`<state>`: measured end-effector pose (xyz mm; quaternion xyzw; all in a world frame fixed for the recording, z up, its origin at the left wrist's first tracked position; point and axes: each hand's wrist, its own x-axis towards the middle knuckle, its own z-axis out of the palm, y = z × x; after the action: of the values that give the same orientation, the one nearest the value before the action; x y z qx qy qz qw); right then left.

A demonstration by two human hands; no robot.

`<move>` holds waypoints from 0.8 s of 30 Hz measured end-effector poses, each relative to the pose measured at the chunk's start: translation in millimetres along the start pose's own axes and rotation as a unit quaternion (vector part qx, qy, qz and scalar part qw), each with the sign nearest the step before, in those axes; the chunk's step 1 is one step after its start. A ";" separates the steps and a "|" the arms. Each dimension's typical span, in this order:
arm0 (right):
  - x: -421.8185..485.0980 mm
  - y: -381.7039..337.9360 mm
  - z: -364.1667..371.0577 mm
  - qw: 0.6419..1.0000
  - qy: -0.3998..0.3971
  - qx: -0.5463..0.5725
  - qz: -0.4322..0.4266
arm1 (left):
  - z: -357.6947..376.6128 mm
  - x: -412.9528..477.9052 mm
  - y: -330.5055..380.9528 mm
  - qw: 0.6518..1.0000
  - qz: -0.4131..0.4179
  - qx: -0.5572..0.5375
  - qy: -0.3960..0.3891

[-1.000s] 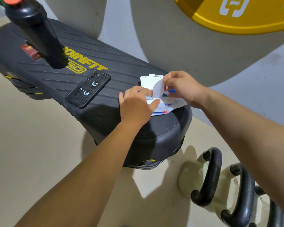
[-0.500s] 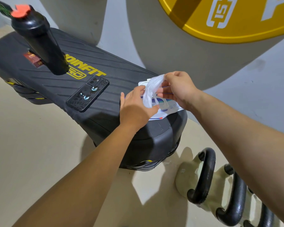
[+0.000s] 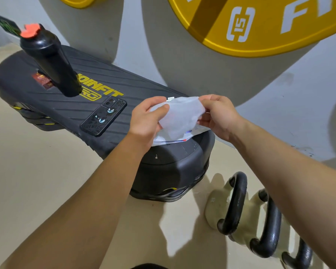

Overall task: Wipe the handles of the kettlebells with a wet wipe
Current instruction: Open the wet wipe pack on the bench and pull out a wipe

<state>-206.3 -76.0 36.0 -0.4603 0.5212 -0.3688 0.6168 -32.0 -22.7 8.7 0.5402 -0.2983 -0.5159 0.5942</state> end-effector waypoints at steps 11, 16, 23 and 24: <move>-35.1 11.6 -33.3 0.990 -0.018 -0.139 0.024 | 16.9 -22.7 -3.9 0.991 0.033 0.126 -0.031; -21.6 23.3 -38.8 0.994 0.076 -0.077 -0.028 | -12.3 -5.5 -25.7 0.939 0.075 0.315 0.118; 14.9 29.0 -9.6 0.963 0.017 -0.269 -0.004 | -4.8 13.4 -49.8 0.811 0.142 0.567 -0.025; 18.7 29.1 -4.2 0.954 0.005 -0.299 0.007 | -2.2 14.7 -52.7 0.807 0.158 0.569 -0.033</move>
<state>-207.7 -85.5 2.5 -0.6181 0.6142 -0.1940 0.4506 -41.1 -29.6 -44.9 0.7092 -0.6392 -0.1706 0.2437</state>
